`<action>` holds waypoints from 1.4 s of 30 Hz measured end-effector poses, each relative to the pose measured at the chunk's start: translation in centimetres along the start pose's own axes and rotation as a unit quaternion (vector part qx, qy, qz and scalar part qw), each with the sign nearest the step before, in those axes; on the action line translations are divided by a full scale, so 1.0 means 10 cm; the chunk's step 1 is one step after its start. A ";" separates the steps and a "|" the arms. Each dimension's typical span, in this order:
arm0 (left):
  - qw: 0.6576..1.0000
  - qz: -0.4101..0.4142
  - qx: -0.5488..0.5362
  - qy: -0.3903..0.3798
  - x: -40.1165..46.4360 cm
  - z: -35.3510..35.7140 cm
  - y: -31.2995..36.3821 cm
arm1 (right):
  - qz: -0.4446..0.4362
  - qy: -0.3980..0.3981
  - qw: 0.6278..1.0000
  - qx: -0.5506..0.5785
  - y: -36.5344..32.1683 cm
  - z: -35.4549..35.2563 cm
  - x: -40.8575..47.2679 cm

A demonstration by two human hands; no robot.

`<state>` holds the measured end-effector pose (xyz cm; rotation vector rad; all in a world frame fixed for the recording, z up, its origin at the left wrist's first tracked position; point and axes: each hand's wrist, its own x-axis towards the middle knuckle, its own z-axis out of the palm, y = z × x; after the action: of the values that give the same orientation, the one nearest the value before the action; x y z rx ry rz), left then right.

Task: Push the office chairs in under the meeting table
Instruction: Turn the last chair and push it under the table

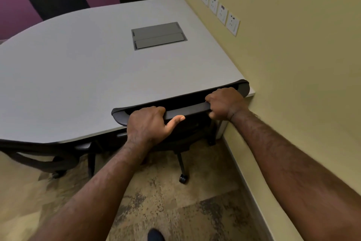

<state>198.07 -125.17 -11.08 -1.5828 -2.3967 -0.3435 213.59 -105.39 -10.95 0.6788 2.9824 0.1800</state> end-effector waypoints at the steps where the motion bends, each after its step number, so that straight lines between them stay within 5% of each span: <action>1: 1.000 0.000 0.002 -0.003 0.03 0.01 -0.02 | -0.002 0.001 1.000 -0.001 0.01 0.01 0.04; 28: 1.000 -0.007 0.023 0.006 0.05 0.10 -0.08 | 0.008 0.024 0.999 0.030 -0.02 -0.02 0.04; 35: 0.998 -0.019 -0.059 0.017 0.06 0.09 -0.13 | -0.028 0.224 0.967 0.117 -0.02 0.02 -0.05; 42: 0.993 -0.020 -0.105 0.058 0.43 -0.03 -0.30 | -0.014 0.294 0.946 0.138 0.01 -0.33 0.32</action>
<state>193.71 -122.67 -9.50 -1.5523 -2.3707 -0.6964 210.47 -104.20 -7.83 0.7113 3.6372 -0.0550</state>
